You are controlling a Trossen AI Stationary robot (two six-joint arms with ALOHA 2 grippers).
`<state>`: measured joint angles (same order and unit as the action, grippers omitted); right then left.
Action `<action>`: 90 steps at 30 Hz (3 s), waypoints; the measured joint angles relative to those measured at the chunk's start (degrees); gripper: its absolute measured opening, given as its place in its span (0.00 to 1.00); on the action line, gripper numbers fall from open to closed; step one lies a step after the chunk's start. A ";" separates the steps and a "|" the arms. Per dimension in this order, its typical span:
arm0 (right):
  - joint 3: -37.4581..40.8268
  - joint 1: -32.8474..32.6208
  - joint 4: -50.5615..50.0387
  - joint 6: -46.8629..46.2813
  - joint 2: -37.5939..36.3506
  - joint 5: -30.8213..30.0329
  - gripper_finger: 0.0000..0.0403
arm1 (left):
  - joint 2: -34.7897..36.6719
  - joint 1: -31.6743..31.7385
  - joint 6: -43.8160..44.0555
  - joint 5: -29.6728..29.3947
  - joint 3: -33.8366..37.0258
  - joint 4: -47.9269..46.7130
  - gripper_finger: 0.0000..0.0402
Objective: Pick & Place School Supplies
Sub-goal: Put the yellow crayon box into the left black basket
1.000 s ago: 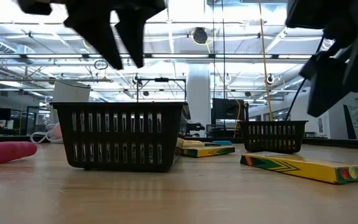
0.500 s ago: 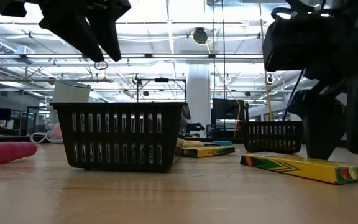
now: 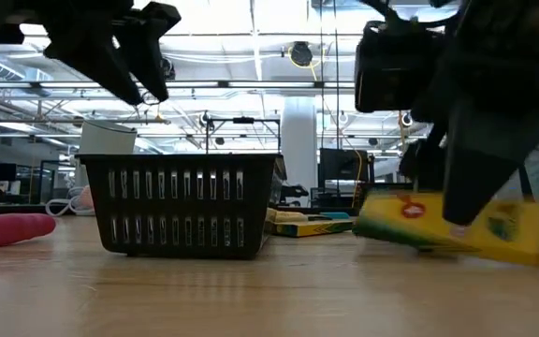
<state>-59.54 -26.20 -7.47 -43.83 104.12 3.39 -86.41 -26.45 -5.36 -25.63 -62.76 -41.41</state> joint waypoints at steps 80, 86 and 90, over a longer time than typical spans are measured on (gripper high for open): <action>-5.67 13.44 -33.35 28.07 -17.32 -24.44 0.15 | 1.14 0.84 4.45 -12.48 0.21 -2.00 0.44; -5.71 17.28 -41.02 31.09 -17.52 -23.89 0.15 | 3.64 2.58 3.11 -13.57 0.15 3.68 0.44; -4.16 18.94 -42.93 31.53 -17.60 -22.56 0.15 | 4.56 3.83 0.44 -13.40 0.15 6.45 0.44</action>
<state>-63.70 -7.26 -50.40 -12.30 86.52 -19.17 -81.85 -22.62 -4.91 -39.03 -62.61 -34.96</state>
